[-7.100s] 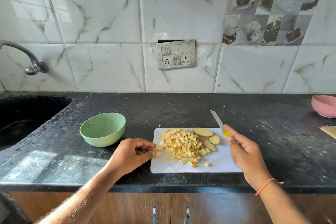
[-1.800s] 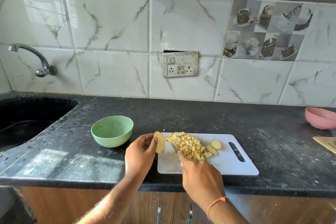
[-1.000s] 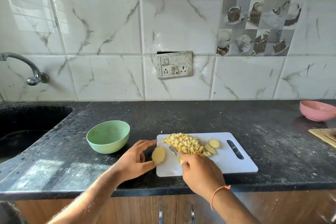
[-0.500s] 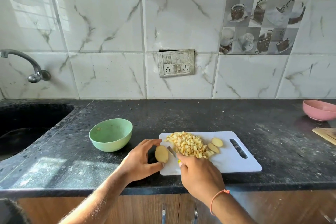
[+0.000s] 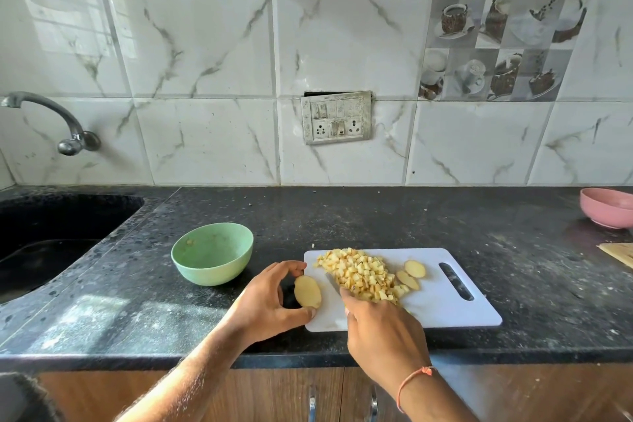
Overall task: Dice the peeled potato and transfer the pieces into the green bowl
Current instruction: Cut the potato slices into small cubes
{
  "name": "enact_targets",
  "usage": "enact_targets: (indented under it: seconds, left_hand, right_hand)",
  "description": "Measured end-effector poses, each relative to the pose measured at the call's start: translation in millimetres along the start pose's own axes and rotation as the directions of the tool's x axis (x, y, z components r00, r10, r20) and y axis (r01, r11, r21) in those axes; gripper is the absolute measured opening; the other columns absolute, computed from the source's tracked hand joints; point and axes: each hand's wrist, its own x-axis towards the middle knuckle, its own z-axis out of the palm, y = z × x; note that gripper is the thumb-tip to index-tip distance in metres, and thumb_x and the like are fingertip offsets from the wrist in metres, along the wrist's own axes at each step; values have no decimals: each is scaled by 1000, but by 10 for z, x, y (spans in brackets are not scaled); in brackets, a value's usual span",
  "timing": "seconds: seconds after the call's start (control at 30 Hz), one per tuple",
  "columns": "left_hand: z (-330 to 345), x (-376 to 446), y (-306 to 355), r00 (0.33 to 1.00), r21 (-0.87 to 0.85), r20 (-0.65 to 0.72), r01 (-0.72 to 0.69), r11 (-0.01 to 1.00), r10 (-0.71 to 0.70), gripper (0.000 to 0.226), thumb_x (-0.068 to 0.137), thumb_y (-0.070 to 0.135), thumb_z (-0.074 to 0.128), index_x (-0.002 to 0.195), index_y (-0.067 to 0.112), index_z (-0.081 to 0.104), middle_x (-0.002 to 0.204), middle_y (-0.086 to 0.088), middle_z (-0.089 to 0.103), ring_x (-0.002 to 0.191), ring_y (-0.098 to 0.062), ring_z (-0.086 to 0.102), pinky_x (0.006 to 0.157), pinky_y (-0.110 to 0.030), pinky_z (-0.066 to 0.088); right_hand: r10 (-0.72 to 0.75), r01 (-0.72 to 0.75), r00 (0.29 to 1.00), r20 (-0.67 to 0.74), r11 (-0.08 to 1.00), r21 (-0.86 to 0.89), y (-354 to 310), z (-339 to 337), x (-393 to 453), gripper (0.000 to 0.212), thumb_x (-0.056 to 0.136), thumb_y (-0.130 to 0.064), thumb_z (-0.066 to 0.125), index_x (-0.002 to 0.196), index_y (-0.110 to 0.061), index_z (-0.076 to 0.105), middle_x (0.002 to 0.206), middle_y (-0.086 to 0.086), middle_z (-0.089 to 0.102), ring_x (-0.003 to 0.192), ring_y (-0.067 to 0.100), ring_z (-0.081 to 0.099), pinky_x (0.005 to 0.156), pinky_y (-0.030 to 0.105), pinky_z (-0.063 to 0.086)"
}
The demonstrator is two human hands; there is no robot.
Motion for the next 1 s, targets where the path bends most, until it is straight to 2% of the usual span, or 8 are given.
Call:
enact_targets:
  seconds: [0.1,0.17,0.23,0.37,0.5,0.67,0.83,1.0]
  left_hand:
    - [-7,12,13,1000,-47,2,27,999,-27,75,68,42,94,134,42,58,122,21,67,61,3,57,57,-13,44]
    - [-12,25,9,998,-56,1,55,997,-55,76,66,47,95,131,50,55,124,28,67,56,-3,53,55,-25,50]
    - [-16,34,-1,997,-45,4,71,996,-71,75,66,51,94,130,53,54,126,33,65,55,-7,51,59,-30,53]
    - [-13,26,-2,996,-33,7,90,995,-90,78,65,53,94,133,49,55,126,34,66,57,-6,52,61,-26,54]
    - [-13,35,-26,995,-47,-19,100,994,-101,74,64,48,96,129,43,60,119,32,67,56,-5,50,58,-23,51]
    - [6,30,-22,990,-36,-75,113,993,-116,71,64,43,98,124,44,61,95,18,71,55,-3,50,53,-18,45]
    - [-13,20,1,995,-12,11,96,995,-96,82,68,53,92,140,45,53,128,37,65,57,-5,51,61,-21,52]
    - [-8,8,31,996,24,9,85,996,-85,82,69,58,89,141,43,53,129,41,62,57,-6,51,61,-20,51]
  right_hand:
    - [9,-8,1000,-17,1000,13,-1,2,0,51,105,-33,38,156,-42,37,104,-6,75,90,17,70,74,35,59]
    - [-17,18,1000,-22,999,32,-31,2,-21,52,105,-34,36,155,-43,37,102,-4,75,87,17,70,71,35,59]
    - [-33,33,999,-10,999,29,-47,-1,-39,51,105,-34,36,155,-44,37,106,-4,75,90,19,70,72,36,57]
    - [-16,16,1000,13,999,-39,-14,-31,6,52,106,-30,37,157,-39,35,110,-3,75,96,20,70,77,35,55]
    - [-21,22,1000,20,1000,-22,-15,-43,21,53,106,-31,37,158,-39,33,106,-2,74,95,21,70,78,36,56]
    - [-40,40,999,21,999,5,-45,18,-46,54,105,-32,37,158,-40,30,101,-2,74,87,20,71,74,36,59]
    - [-10,10,1000,9,999,-48,2,-22,34,56,104,-28,37,159,-39,31,104,-1,74,93,22,70,78,37,58]
    - [-14,14,999,-42,1000,2,-40,-73,95,50,106,-35,37,155,-41,35,104,-3,74,92,21,69,77,36,57]
